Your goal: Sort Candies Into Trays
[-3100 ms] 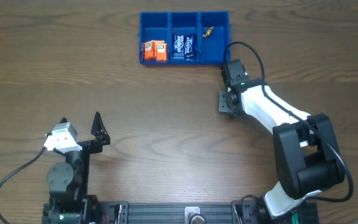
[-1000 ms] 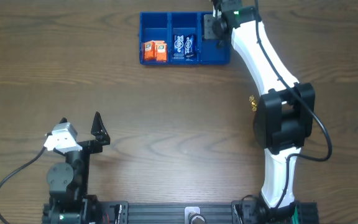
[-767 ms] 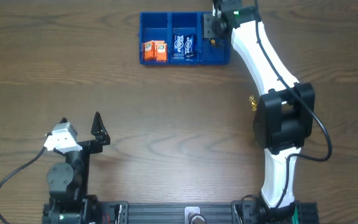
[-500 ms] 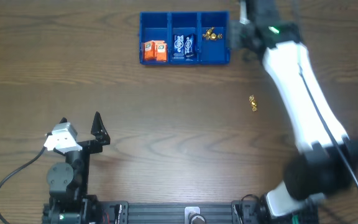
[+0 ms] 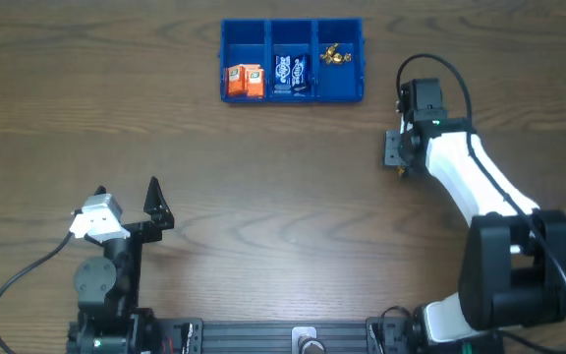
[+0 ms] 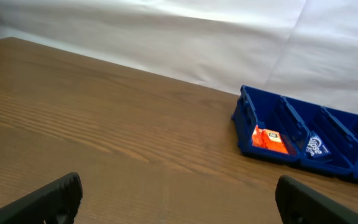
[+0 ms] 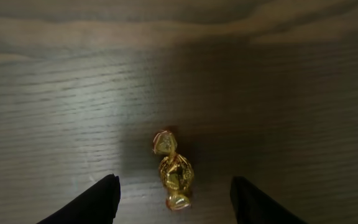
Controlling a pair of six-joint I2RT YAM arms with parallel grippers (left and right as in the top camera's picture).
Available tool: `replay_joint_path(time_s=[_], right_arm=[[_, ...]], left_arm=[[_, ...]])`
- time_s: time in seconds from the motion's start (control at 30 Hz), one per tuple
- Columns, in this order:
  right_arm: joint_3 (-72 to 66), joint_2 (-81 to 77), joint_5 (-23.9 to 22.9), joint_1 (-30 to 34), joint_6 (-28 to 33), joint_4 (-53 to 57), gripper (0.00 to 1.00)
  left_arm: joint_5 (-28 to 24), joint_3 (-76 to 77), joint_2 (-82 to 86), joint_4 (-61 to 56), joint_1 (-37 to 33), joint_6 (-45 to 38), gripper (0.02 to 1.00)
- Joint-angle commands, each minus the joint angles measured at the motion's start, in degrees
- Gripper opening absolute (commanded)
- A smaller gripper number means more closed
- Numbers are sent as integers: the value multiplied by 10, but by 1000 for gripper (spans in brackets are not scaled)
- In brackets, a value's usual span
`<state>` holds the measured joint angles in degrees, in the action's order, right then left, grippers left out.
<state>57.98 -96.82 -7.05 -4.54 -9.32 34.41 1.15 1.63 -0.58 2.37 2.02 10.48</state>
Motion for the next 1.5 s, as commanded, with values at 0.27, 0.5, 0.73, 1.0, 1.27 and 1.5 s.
replay_joint_path(time_s=[0.27,0.5,0.73,1.0,1.27,1.5], right_arm=[[-3,-57,8,17,9,-9,551],[-5,-65,17,17,8,-10,511],[-7,-65,18,17,7,-9,343],[-7,-65,23,17,4,-10,218],[-6,-31,34,7,4,-5,139],[80,160,47,-54,-18,50,134]], left_arm=[[3,-14,4,20,-2,-2,998],[3,-14,4,20,-2,-2,998],[3,-14,4,20,-2,-2,998],[3,-14,4,20,-2,-2,998],[3,-14,4,20,-2,-2,998],[3,-14,4,20,-2,-2,998]])
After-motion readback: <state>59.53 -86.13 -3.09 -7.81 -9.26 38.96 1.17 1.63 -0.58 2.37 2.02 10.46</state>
